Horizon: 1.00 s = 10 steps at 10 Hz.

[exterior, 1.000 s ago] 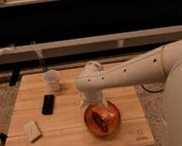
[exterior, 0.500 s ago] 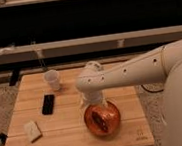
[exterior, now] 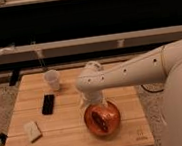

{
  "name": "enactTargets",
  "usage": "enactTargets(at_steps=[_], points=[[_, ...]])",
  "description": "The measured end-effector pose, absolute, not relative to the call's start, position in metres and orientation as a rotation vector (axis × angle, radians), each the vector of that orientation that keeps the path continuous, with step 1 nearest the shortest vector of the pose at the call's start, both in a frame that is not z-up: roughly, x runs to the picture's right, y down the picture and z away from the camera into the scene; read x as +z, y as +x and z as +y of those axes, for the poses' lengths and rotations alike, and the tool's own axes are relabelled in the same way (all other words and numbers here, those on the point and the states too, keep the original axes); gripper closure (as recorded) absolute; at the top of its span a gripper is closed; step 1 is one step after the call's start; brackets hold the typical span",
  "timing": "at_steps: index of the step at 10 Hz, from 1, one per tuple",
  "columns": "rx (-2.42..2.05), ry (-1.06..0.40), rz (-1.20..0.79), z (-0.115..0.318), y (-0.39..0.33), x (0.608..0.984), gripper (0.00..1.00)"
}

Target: Drag the ceramic bowl in a circle

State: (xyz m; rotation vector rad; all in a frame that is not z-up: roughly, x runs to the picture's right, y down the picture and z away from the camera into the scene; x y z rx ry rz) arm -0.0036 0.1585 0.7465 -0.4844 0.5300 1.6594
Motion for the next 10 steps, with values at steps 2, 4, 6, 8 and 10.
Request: enactTargets(at_steps=[2,4,6,8,10], points=[[1.659,-0.484,0.53,0.158,-0.004,0.746,0.2],[1.659,-0.484,0.53,0.158,-0.004,0.746,0.2],[1.659,-0.484,0.53,0.158,-0.004,0.746,0.2],[1.658,-0.483,0.533,0.159,-0.004,0.747,0.2],[1.681,-0.457,0.557,0.156,0.015,0.755,0.2]])
